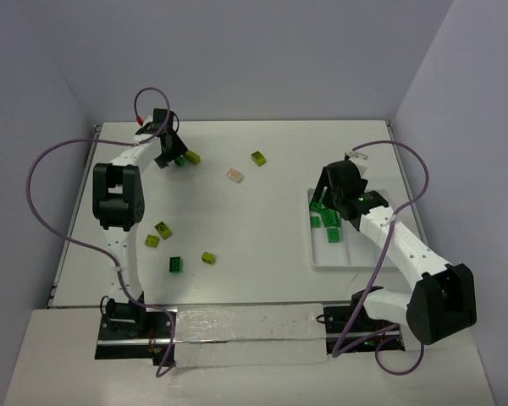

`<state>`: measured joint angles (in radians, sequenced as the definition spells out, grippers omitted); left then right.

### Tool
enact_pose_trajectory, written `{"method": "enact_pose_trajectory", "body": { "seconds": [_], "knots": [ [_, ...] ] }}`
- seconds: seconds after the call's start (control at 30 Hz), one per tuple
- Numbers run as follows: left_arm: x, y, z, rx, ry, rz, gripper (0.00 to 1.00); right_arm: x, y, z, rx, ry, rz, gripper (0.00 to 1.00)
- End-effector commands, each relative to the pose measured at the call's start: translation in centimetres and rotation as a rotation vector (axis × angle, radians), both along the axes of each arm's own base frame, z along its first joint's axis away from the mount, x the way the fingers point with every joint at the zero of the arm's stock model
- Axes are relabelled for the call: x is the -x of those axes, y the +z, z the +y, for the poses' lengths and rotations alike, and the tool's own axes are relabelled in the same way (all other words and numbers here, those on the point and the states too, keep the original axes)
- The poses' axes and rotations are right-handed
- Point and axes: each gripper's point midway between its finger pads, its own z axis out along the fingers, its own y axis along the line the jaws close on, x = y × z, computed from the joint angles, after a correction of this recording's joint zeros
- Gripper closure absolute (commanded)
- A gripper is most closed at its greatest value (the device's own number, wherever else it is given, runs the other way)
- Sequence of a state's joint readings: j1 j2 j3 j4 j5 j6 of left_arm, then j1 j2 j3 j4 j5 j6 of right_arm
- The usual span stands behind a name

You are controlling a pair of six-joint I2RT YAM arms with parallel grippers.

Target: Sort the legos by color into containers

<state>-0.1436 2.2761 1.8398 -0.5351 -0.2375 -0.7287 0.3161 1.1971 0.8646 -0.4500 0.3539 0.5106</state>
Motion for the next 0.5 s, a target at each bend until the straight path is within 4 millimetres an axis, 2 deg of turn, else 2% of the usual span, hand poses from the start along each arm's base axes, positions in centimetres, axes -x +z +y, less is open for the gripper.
{"method": "enact_pose_trajectory", "body": {
  "seconds": [0.0,0.23,0.37,0.43,0.47],
  "knots": [
    [-0.4,1.5,-0.1,0.009,0.001,-0.047,0.34,-1.1,2.0,0.2,-0.007,0.002,-0.049,0.18],
    [-0.2,0.4,-0.3,0.020,-0.007,-0.023,0.41,-1.1,1.7,0.3,-0.011,0.005,-0.044,0.18],
    [0.0,0.5,-0.1,0.007,-0.006,-0.026,0.51,-1.0,1.6,0.5,-0.021,0.010,-0.043,0.18],
    [-0.1,0.6,0.0,-0.002,-0.011,-0.030,0.51,-0.9,1.7,0.5,-0.023,0.009,-0.045,0.18],
    [-0.1,0.6,0.1,-0.008,-0.015,-0.030,0.48,-0.9,1.7,0.5,-0.024,0.010,-0.044,0.18]
  ]
}}
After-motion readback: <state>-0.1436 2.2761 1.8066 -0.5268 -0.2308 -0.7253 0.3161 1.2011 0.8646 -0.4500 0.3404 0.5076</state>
